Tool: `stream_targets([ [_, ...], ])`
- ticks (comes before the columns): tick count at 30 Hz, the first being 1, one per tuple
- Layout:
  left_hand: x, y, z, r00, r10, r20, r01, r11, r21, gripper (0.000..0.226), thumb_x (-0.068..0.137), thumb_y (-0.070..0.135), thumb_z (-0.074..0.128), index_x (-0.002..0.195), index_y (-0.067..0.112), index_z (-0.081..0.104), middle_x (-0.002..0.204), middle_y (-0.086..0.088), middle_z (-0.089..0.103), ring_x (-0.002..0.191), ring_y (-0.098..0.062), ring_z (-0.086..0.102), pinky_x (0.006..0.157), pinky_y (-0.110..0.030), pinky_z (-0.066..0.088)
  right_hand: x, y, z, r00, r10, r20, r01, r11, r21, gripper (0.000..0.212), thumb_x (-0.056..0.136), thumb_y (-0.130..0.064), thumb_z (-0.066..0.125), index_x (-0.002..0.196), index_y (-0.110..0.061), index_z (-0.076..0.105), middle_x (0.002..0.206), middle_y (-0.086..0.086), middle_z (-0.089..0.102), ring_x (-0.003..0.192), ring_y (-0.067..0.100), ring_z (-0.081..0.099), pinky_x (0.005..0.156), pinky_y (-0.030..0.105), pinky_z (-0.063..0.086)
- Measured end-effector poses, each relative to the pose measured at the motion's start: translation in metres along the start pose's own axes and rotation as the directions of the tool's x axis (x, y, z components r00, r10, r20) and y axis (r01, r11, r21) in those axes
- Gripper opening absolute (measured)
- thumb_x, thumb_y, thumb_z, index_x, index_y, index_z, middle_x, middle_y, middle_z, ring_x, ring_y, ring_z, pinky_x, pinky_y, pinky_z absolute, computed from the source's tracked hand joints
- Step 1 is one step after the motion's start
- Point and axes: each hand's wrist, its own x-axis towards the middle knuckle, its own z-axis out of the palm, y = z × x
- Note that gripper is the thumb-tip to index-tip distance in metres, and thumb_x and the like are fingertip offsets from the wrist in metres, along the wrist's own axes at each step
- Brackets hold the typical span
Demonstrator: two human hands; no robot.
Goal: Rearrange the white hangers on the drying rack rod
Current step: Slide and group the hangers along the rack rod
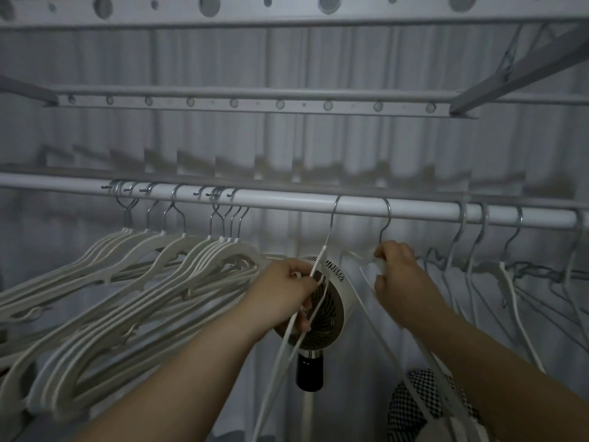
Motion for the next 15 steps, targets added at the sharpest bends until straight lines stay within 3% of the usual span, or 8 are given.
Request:
stream_targets([
  [6, -0.012, 0.0, 0.002, 0.999, 0.025, 0.03, -0.026, 0.999, 0.035, 0.022, 0.091, 0.024, 0.049, 0.073, 0.033, 0.057, 0.066, 0.001, 0.058, 0.033, -0.003, 0.051, 0.033, -0.011, 0.037, -0.004, -0.001, -0.004, 0.996, -0.059, -0.062, 0.057, 0.998, -0.034, 0.034, 0.086, -0.011, 0.049, 0.12, -0.011, 0.042, 0.126, 0.007, 0.039, 0.094, 0.024, 0.052, 0.069, 0.027, 0.035],
  [9, -0.018, -0.005, -0.005, 0.995, 0.07, -0.065, -0.063, 0.993, 0.096, 0.012, 0.09, 0.03, 0.051, 0.08, 0.036, 0.055, 0.078, 0.005, 0.061, 0.049, -0.005, 0.058, 0.045, -0.014, 0.044, -0.007, -0.007, -0.006, 0.985, -0.093, -0.148, 0.091, 0.996, -0.02, 0.034, 0.084, -0.01, 0.052, 0.118, -0.007, 0.047, 0.125, 0.01, 0.042, 0.1, 0.027, 0.05, 0.072, 0.028, 0.035],
  [10, -0.019, -0.008, -0.009, 0.986, 0.104, -0.132, -0.083, 0.984, 0.158, 0.007, 0.089, 0.032, 0.052, 0.089, 0.034, 0.058, 0.083, 0.007, 0.06, 0.059, -0.009, 0.061, 0.055, -0.019, 0.047, -0.008, -0.01, -0.007, 0.978, -0.107, -0.178, 0.107, 0.994, -0.013, 0.034, 0.083, -0.009, 0.053, 0.118, -0.005, 0.048, 0.124, 0.012, 0.044, 0.103, 0.028, 0.049, 0.075, 0.031, 0.037],
  [12, -0.022, -0.016, -0.024, 0.937, 0.189, -0.293, -0.088, 0.941, 0.326, 0.021, 0.087, 0.034, 0.053, 0.104, 0.027, 0.062, 0.087, 0.011, 0.058, 0.078, -0.014, 0.062, 0.073, -0.026, 0.047, -0.008, -0.016, -0.009, 0.96, -0.137, -0.243, 0.14, 0.99, -0.003, 0.035, 0.081, -0.005, 0.054, 0.116, -0.003, 0.051, 0.121, 0.016, 0.047, 0.108, 0.031, 0.046, 0.086, 0.036, 0.037],
  [15, -0.032, -0.024, -0.055, 0.806, 0.384, -0.45, 0.009, 0.753, 0.658, 0.03, 0.085, 0.032, 0.055, 0.112, 0.02, 0.063, 0.101, 0.003, 0.066, 0.097, -0.02, 0.058, 0.079, -0.029, 0.041, -0.005, -0.035, -0.011, 0.913, -0.226, -0.339, 0.239, 0.971, -0.003, 0.033, 0.077, -0.001, 0.056, 0.11, 0.0, 0.055, 0.115, 0.02, 0.053, 0.106, 0.036, 0.047, 0.091, 0.041, 0.035],
])
